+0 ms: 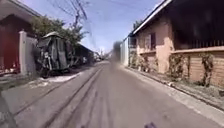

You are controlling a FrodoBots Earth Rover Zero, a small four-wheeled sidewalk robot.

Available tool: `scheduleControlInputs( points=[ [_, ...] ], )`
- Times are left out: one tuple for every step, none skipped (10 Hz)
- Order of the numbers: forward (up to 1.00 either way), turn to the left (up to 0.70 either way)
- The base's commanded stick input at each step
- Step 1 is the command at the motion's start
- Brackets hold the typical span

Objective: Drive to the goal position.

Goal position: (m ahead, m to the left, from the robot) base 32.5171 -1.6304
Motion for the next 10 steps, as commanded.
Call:
scheduleControlInputs(
  points=[
    [1.00,0.00],
    [1.00,0.00],
    [1.00,0.00],
    [1.00,0.00],
    [1.00,0.12],
    [0.99,0.40],
    [0.99,0.40],
    [0.99,0.39],
    [0.99,0.20],
    [0.99,0.00]
  ],
)
